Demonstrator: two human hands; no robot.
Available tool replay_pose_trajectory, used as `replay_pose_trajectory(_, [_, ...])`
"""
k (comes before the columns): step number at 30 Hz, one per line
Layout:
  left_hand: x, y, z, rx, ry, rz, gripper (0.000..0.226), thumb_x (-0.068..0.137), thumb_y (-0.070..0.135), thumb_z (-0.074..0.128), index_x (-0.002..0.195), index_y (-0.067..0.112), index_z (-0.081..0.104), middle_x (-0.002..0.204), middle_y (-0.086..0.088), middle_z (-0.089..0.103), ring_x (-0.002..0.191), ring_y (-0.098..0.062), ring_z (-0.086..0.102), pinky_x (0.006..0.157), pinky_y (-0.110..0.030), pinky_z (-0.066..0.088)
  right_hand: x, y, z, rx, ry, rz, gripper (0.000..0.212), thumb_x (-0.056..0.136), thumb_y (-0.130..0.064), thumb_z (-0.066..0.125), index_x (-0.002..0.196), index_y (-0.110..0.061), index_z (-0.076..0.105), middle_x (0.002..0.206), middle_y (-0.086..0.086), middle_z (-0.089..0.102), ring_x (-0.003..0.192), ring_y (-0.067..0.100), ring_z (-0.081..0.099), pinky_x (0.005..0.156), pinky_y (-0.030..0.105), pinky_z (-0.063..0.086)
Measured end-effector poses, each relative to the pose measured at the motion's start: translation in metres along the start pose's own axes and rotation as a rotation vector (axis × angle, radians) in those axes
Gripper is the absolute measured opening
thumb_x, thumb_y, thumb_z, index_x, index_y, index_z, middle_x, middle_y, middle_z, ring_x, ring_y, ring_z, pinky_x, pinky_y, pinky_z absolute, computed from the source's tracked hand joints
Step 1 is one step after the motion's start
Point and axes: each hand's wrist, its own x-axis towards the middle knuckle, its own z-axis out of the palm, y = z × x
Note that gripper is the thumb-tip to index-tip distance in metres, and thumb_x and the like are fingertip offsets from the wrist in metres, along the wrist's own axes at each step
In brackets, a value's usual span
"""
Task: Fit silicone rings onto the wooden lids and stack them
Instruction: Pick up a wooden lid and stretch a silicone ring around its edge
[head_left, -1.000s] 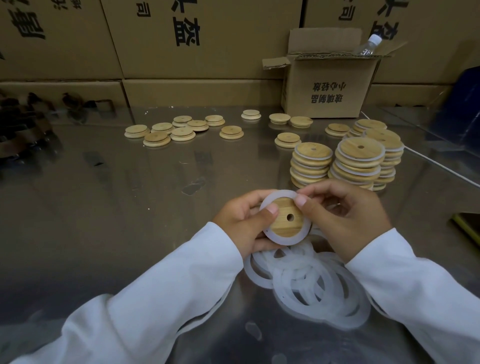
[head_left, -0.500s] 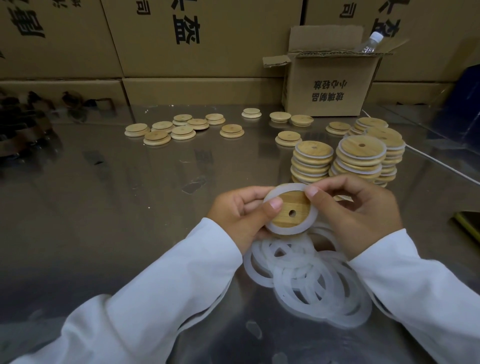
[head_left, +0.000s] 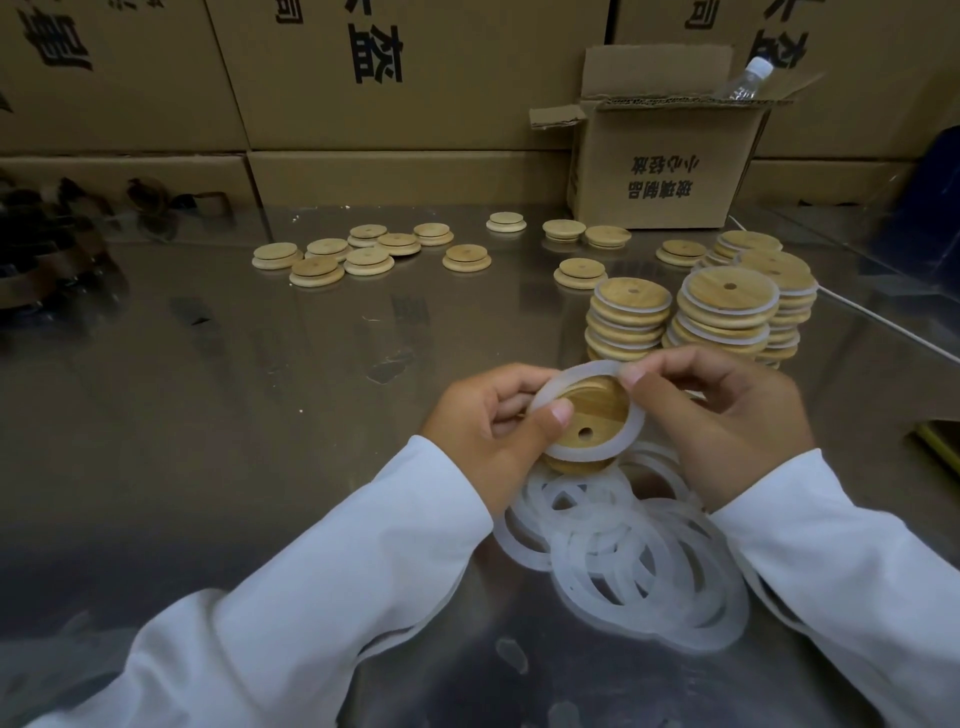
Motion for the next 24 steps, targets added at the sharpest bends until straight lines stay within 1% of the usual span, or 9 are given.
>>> replay_pose_trajectory(3, [0.0007,-0.0007,-0.0007,-0.025,0.012,-0.003,0.016,0.085,0.013,0.057,0.096,0.021,0.065,0.087,0.003,0.073,0.083,-0.013,0.069,0.076,-0.027,0.056,-0.0004,-0.0001,0.0002,-0.010,-0.009,-0.006,0.015,0.074,-0.016,0.067,0.064,-0.026,0.066,0.072,-0.006,0.066,0.064,0.001,0.057,0.060,0.007,0.045])
replay_pose_trajectory(6, [0.0010,-0.0010,-0.0012,-0.031,0.024,0.004,0.016,0.084,0.014,0.058,0.095,0.022,0.065,0.085,0.005,0.073,0.082,-0.013,0.069,0.074,-0.025,0.056,-0.0005,-0.0014,0.0004,-0.012,-0.022,-0.014,0.017,0.076,-0.013,0.066,0.064,-0.026,0.066,0.064,-0.004,0.065,0.063,0.001,0.056,0.060,0.007,0.045])
replay_pose_trajectory(10, [0.0012,-0.0013,-0.0005,-0.026,0.025,-0.008,0.016,0.085,0.013,0.057,0.095,0.022,0.065,0.086,0.003,0.073,0.082,-0.013,0.069,0.075,-0.026,0.057,-0.0003,-0.0016,0.0009,-0.012,-0.050,-0.011,0.020,0.079,-0.007,0.063,0.066,-0.022,0.064,0.067,-0.006,0.062,0.062,-0.001,0.054,0.061,0.005,0.043])
replay_pose_trajectory(13, [0.0013,-0.0013,0.0004,-0.047,0.033,-0.035,0.016,0.087,0.009,0.056,0.091,0.021,0.065,0.079,0.004,0.071,0.076,-0.010,0.069,0.071,-0.024,0.057,-0.0012,-0.0022,0.0018,-0.003,-0.063,-0.003,0.022,0.081,-0.005,0.061,0.067,-0.021,0.062,0.067,-0.006,0.060,0.061,-0.002,0.053,0.061,0.005,0.043])
replay_pose_trajectory(15, [0.0018,-0.0012,-0.0001,-0.057,0.042,-0.047,0.015,0.087,0.008,0.055,0.090,0.020,0.065,0.077,0.004,0.071,0.075,-0.011,0.069,0.072,-0.026,0.057,-0.0018,-0.0024,0.0015,0.003,-0.077,0.000,0.021,0.082,-0.005,0.060,0.067,-0.020,0.061,0.067,-0.006,0.060,0.060,-0.002,0.053,0.061,0.006,0.043])
replay_pose_trajectory(18, [0.0028,-0.0013,-0.0007,-0.074,0.051,-0.054,0.015,0.087,0.010,0.055,0.092,0.020,0.065,0.080,0.000,0.071,0.080,-0.017,0.069,0.077,-0.033,0.057,-0.0021,-0.0015,0.0010,0.004,-0.091,0.012,0.021,0.082,-0.005,0.060,0.067,-0.020,0.062,0.066,-0.006,0.060,0.060,-0.002,0.053,0.061,0.006,0.043])
replay_pose_trajectory(22, [0.0026,0.0002,-0.0003,-0.110,0.062,-0.047,0.016,0.087,0.009,0.055,0.092,0.020,0.065,0.080,0.001,0.072,0.082,-0.019,0.069,0.080,-0.036,0.056,-0.0008,0.0014,0.0011,0.067,-0.076,0.089,0.020,0.082,-0.007,0.060,0.066,-0.019,0.064,0.068,0.001,0.061,0.064,0.009,0.055,0.055,0.010,0.047])
replay_pose_trajectory(24, [0.0024,0.0005,-0.0005,-0.114,0.063,-0.043,0.016,0.087,0.009,0.055,0.092,0.021,0.065,0.080,0.002,0.072,0.082,-0.018,0.069,0.080,-0.035,0.057,0.0003,0.0027,0.0010,0.073,-0.078,0.091,0.022,0.082,-0.007,0.061,0.065,-0.020,0.064,0.067,-0.001,0.062,0.065,0.007,0.056,0.057,0.010,0.047])
